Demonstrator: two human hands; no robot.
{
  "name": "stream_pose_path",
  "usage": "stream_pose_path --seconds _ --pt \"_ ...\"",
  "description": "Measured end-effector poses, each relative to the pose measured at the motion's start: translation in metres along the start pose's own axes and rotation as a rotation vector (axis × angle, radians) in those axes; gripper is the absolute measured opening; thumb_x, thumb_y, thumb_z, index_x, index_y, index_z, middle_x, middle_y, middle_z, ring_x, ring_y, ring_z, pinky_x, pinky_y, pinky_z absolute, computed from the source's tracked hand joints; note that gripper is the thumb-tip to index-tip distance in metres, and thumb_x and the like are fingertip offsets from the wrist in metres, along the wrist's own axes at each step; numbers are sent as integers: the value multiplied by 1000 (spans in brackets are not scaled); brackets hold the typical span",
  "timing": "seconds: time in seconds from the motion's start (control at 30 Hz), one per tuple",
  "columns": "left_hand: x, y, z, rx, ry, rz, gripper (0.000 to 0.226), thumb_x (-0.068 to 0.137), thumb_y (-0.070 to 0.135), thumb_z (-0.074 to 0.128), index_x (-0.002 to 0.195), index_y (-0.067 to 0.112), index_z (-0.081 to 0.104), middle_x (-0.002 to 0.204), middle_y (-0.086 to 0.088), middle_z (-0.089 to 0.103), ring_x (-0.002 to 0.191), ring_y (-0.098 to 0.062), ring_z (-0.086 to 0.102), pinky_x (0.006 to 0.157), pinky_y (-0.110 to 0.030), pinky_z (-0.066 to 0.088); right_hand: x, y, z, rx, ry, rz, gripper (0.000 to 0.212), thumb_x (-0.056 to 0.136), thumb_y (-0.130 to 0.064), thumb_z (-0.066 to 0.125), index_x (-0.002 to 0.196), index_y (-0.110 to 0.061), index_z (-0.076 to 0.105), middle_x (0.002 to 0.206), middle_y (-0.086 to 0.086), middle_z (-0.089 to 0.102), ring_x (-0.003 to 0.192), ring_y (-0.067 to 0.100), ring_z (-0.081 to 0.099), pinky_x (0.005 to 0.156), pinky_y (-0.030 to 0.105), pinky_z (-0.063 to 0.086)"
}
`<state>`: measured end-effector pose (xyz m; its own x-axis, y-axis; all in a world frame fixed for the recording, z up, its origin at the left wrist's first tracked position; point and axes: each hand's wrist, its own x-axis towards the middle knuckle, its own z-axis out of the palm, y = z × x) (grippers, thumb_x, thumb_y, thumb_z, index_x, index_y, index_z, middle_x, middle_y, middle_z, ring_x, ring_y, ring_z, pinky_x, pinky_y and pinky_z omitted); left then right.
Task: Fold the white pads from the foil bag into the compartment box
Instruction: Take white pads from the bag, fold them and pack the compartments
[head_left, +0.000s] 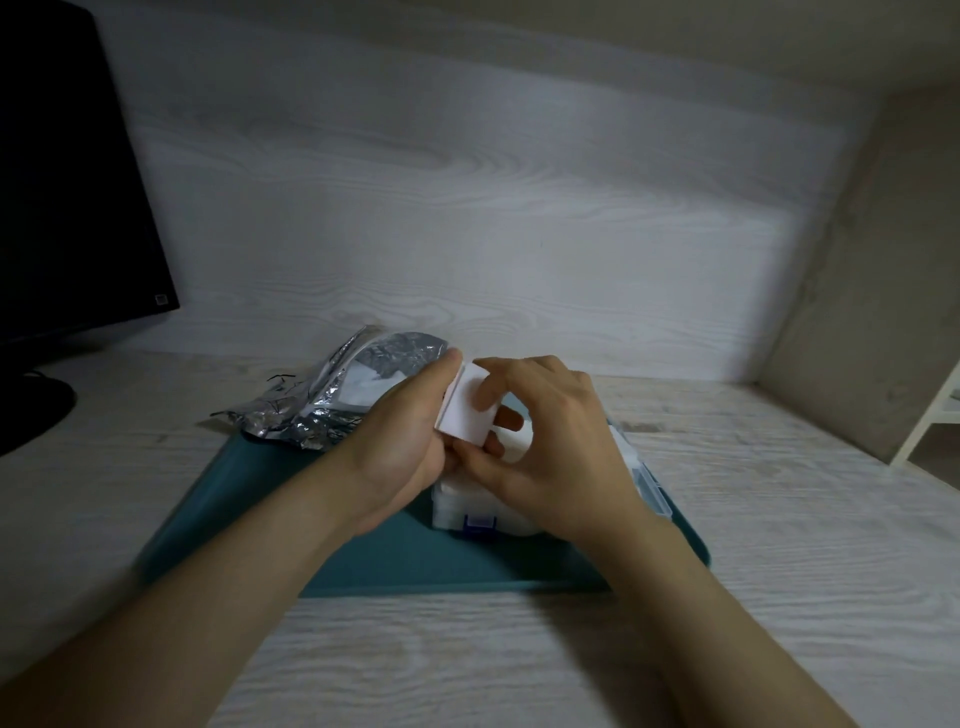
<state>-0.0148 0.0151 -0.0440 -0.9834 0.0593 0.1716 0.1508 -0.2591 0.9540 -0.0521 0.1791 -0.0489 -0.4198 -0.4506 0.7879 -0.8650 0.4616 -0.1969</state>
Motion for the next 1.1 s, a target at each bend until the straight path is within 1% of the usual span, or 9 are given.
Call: stream_pose_path --seconds 0.23,0.33,0.4,0.5,0.57,0.63,0.77,0.93,1.1 --pt "-2 -4 4 99 64 57 48 115 39 36 133 7 66 112 -24 71 99 -33 63 99 -56 51 -1 -8 -7 192 43 77 25 87 -33 72 109 -23 66 109 -15 70 109 12 62 94 40 46" --pt "-3 -7 3 224 102 150 41 112 47 41 137 25 64 112 -12 74 89 -26 65 83 -46 54 1 -10 -9 303 99 269 26 97 -22 68 122 -26 64 101 -14 70 100 10 63 85 20 45" --pt "-5 -10 2 326 110 212 40 108 57 43 140 39 60 121 -5 74 92 -24 70 87 -46 57 3 -10 -11 330 49 358 18 96 -18 68 112 -26 72 91 -12 73 91 8 64 77 12 42" --pt "-6 -12 7 412 125 273 46 105 61 41 143 38 55 112 -1 77 96 -23 76 96 -48 60 7 -8 -20 480 15 439 15 95 -7 65 93 -15 78 81 -5 76 73 6 68 68 16 48" --pt "-7 -12 10 479 164 328 44 107 60 41 139 33 57 101 1 78 93 -19 76 95 -45 60 8 -3 -29 571 80 485 16 98 -5 64 95 -11 79 86 -1 78 79 13 73 70 26 57" --pt "-10 -14 10 694 175 416 26 110 41 48 129 28 61 96 6 76 89 -9 73 88 -33 58 5 7 -40 594 150 533 20 98 1 61 98 -9 79 87 1 79 81 13 74 72 23 56" --pt "-17 -19 13 1111 66 602 14 101 13 63 107 22 73 100 12 71 95 -5 64 84 -20 49 -11 28 -59 427 106 673 32 95 0 55 97 -20 79 83 -8 76 76 8 67 64 23 52" --pt "-14 -31 19 1208 -156 652 15 104 34 64 99 25 75 95 15 65 94 -5 57 86 -27 47 -28 43 -76 180 17 791 33 97 -11 51 97 -27 80 92 -10 76 87 14 69 79 47 63" --pt "-12 -37 17 1169 -176 612 14 100 39 70 96 29 79 92 15 61 88 -5 58 81 -28 50 -37 38 -84 -3 -135 736 31 95 -9 54 107 -29 72 89 -5 70 81 14 67 61 28 55"
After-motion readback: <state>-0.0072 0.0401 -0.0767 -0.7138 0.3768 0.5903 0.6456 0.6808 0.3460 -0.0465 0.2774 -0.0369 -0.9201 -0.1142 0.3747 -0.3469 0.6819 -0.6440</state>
